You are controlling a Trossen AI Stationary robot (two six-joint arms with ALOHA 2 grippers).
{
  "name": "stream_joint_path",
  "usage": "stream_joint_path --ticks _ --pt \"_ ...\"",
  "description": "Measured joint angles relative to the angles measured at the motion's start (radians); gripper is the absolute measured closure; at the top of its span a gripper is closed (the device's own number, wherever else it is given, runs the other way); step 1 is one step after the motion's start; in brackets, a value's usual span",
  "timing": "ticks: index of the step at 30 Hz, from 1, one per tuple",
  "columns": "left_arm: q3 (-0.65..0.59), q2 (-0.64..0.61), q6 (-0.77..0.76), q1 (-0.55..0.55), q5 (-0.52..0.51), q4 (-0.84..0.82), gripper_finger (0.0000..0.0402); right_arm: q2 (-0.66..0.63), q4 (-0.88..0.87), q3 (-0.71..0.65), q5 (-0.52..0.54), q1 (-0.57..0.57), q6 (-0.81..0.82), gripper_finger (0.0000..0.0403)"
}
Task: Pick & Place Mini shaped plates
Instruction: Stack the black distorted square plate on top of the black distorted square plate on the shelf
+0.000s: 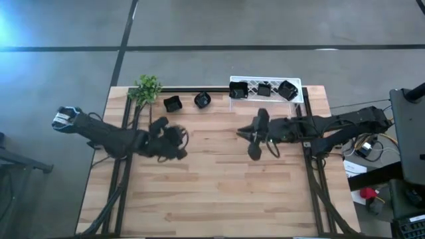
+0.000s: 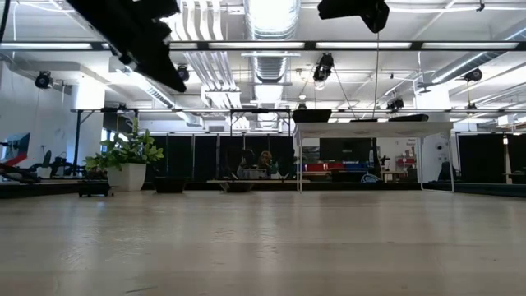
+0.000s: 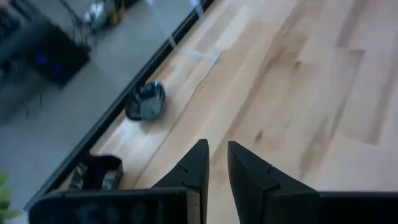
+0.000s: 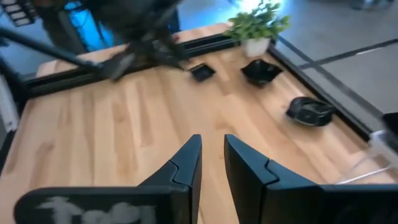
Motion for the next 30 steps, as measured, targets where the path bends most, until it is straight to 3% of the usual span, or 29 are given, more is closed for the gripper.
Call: stream_joint_path --ticks 14,20,30 --pt "-0.011 0.002 0.045 0.442 0.334 -0.002 0.0346 -0.001 0.135 -0.124 0.002 0.147 0.008 0.0344" --pt "-0.024 0.002 0.028 0.535 0.346 -0.001 0.0346 0.0 0.159 -0.146 0.001 0.179 0.008 0.0341" --pt "-0.028 0.006 0.017 0.583 0.358 0.0 0.0346 0.0 0.16 -0.148 0.002 0.181 0.008 0.0344"
